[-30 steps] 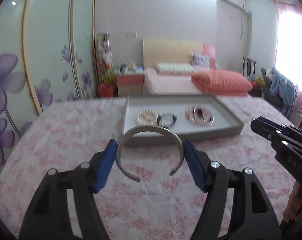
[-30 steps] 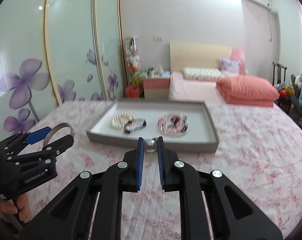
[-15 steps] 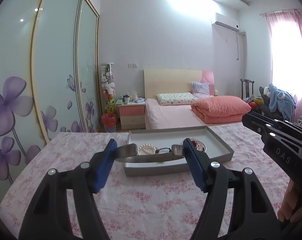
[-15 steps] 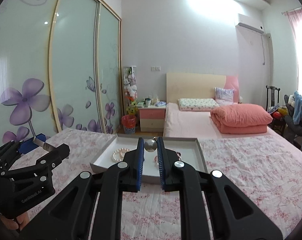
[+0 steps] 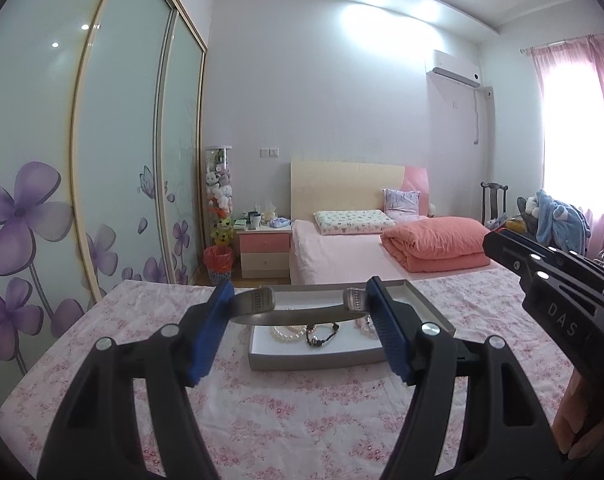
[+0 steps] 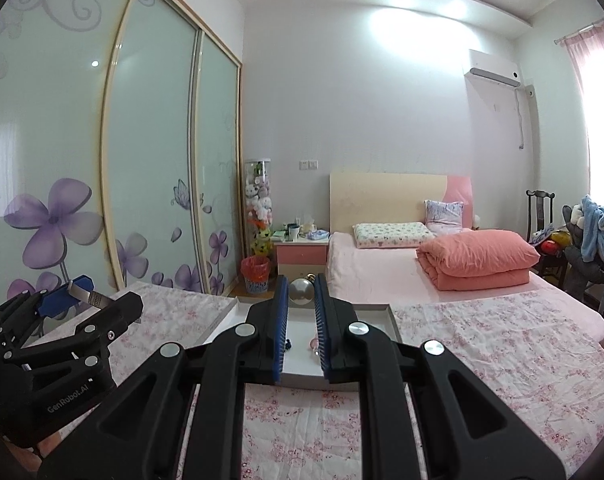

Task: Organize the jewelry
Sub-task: 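Lift the cuff and earring and carry them over the gray tray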

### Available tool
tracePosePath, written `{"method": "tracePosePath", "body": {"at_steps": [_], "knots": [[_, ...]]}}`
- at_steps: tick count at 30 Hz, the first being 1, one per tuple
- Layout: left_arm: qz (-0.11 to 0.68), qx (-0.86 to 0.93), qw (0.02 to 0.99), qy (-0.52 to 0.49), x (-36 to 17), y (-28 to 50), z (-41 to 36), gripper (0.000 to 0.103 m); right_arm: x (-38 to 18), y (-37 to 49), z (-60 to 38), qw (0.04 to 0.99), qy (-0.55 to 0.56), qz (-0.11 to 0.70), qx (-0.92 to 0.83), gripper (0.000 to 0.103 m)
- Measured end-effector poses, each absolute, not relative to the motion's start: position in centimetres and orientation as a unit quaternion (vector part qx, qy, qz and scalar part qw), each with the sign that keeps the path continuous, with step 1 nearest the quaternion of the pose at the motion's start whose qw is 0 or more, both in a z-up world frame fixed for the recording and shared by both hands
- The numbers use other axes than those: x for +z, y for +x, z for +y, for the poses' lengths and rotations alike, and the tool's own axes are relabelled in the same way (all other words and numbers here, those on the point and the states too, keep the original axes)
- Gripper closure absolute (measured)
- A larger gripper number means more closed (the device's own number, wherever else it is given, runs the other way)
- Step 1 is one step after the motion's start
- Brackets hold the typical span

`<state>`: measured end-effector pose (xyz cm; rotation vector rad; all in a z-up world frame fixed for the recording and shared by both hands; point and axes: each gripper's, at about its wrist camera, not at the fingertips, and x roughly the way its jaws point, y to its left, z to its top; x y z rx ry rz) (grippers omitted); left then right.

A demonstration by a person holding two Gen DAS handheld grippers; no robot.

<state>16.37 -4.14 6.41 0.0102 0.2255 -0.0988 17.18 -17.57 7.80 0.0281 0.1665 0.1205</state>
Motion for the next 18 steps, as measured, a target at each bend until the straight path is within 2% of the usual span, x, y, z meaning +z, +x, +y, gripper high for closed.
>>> {"method": "tracePosePath", "body": {"at_steps": [18], "knots": [[0.104,-0.048,0.993,0.005,6.44,16.87,-3.83,0.037,8.16,17.06,-17.89,0.997,0.020,0.060,0.052,0.089]]}}
